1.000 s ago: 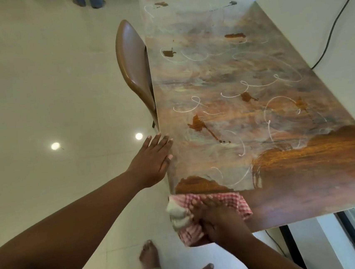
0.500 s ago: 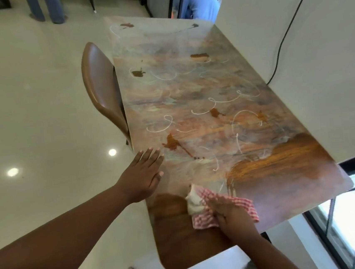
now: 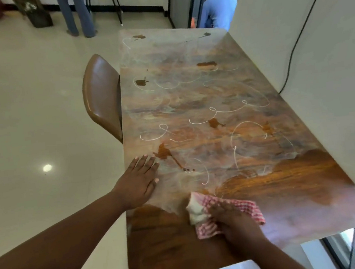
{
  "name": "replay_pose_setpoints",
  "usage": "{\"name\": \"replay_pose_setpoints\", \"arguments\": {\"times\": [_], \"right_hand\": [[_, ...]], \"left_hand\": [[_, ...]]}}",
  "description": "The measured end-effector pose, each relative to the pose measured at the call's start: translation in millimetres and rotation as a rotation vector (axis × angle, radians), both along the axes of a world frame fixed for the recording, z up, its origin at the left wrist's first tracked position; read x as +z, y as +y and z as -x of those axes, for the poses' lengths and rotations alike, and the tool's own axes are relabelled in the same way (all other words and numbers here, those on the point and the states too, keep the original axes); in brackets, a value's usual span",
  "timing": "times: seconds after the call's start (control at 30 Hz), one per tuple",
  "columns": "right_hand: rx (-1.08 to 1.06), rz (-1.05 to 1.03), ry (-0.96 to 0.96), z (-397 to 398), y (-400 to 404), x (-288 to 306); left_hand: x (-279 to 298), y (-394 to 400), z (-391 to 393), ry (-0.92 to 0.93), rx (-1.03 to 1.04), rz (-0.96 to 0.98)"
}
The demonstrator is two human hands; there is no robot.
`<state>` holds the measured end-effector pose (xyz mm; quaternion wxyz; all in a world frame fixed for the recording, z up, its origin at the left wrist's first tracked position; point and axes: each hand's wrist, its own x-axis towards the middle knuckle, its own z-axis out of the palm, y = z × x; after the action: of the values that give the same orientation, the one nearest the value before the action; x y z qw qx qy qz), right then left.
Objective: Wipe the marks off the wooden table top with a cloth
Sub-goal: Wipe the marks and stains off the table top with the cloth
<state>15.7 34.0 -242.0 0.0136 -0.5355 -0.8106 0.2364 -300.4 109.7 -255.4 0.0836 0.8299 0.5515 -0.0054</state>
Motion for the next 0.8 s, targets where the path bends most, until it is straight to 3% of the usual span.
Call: {"name": "replay_pose_setpoints", "arguments": {"times": [0.1, 0.2, 0.33, 0.47, 0.6, 0.7, 0.8], "right_hand": [[-0.134, -0.064, -0.067, -3, 42, -7], [-0.125, -0.12, -0.034, 41, 71, -14], [0.238, -0.082, -0.042, 99, 50, -28], [0.61, -0.134, 0.031, 52, 44, -21], [0.357, -0.018, -0.073, 32, 79, -6], [0.15, -0.1, -0.154, 89, 95, -4], [0.152, -0.159, -0.079, 155, 86, -13]], "left_hand": [[3, -6, -8, 0.018, 0.073, 0.004], [5, -17, -17, 0.001, 0.138, 0.011], [6, -35, -14, -0.006, 0.276, 0.019], [5, -49, 4, 0.055, 0.369, 0.05], [0, -60, 22, 0.03, 0.429, 0.046], [-8, -63, 33, 0.015, 0.448, 0.064], [-14, -59, 42, 0.017, 0.399, 0.076]]}}
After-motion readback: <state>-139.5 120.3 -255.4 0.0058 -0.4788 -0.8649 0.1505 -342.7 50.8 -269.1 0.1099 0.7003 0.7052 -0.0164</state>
